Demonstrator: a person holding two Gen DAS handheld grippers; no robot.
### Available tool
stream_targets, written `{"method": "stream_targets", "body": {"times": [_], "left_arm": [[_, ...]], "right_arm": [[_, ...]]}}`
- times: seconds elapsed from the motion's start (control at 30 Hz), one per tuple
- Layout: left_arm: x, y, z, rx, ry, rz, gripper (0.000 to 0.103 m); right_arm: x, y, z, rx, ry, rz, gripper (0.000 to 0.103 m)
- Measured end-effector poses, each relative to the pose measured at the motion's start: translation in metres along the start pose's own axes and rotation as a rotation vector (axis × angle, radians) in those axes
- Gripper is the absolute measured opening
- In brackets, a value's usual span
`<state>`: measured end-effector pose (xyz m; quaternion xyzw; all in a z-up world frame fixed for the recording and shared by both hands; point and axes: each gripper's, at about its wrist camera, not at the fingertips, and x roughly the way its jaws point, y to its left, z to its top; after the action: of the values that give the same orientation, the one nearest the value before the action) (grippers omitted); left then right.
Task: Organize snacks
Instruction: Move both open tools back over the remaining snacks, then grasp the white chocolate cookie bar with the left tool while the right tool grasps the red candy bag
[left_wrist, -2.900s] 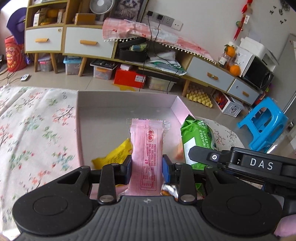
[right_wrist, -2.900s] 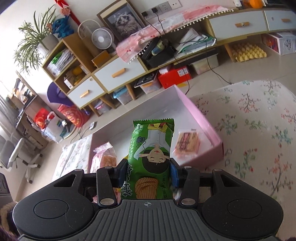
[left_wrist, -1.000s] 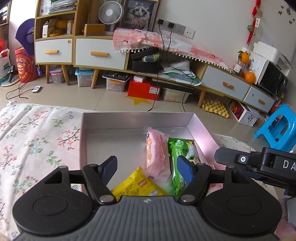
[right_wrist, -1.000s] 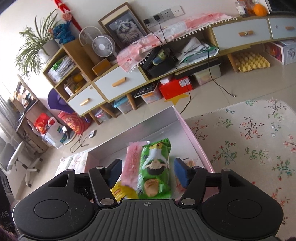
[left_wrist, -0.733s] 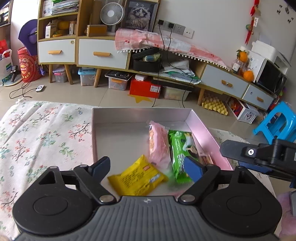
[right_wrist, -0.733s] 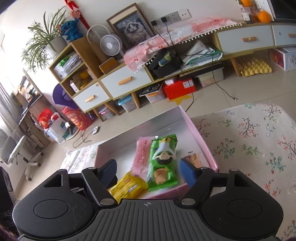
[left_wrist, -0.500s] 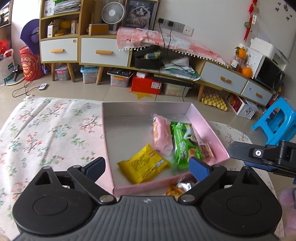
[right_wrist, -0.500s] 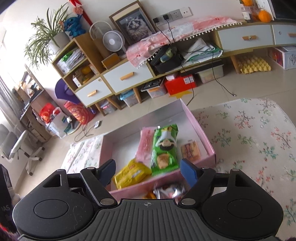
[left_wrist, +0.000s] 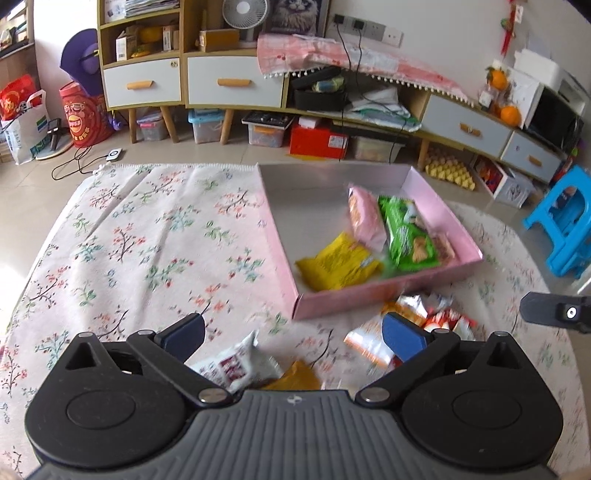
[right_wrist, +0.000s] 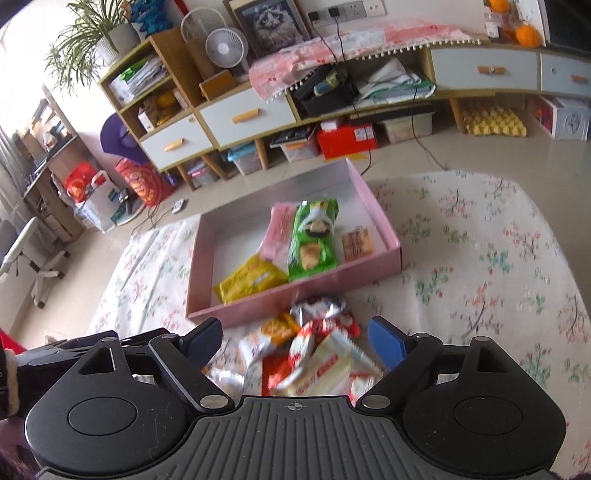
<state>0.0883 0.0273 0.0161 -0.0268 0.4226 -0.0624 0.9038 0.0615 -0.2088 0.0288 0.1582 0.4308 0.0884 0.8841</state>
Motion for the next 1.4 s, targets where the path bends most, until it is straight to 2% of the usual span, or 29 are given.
{"method": "stream_targets", "body": {"times": [0.1, 0.3, 0.57, 0.7, 0.9, 0.97, 1.1, 1.17, 1.4], "left_arm": [[0.000, 0.008, -0.010, 0.011, -0.012, -0.007, 0.103], [0.002, 0.018, -0.021, 0.087, 0.005, 0.020, 0.102], [0.012, 0.037, -0.026, 0.105, 0.040, 0.060, 0.102], [0.019, 0.046, -0.027, 0.135, 0.075, 0.053, 0.099], [0.028, 0.057, -0.029, 0.169, 0.132, 0.015, 0.087], [0.030, 0.061, -0.030, 0.164, 0.155, 0.007, 0.079], [0.030, 0.066, -0.029, 0.127, 0.178, -0.028, 0.075], [0.029, 0.067, -0.029, 0.109, 0.182, -0.037, 0.065], [0.029, 0.073, -0.024, 0.048, 0.173, -0.041, 0.044]], "right_arm": [[-0.001, -0.003, -0.011, 0.003, 0.013, 0.003, 0.090], [0.000, -0.009, -0.027, -0.011, 0.048, -0.045, 0.090], [0.004, -0.015, -0.040, -0.058, 0.081, -0.068, 0.091], [0.010, -0.019, -0.041, -0.039, 0.110, -0.072, 0.091], [0.021, -0.033, -0.039, 0.044, 0.161, -0.085, 0.091], [0.023, -0.037, -0.038, 0.060, 0.170, -0.095, 0.091], [0.027, -0.043, -0.038, 0.080, 0.179, -0.108, 0.091], [0.029, -0.044, -0.036, 0.083, 0.181, -0.116, 0.091], [0.034, -0.049, -0.036, 0.106, 0.192, -0.116, 0.091]]}}
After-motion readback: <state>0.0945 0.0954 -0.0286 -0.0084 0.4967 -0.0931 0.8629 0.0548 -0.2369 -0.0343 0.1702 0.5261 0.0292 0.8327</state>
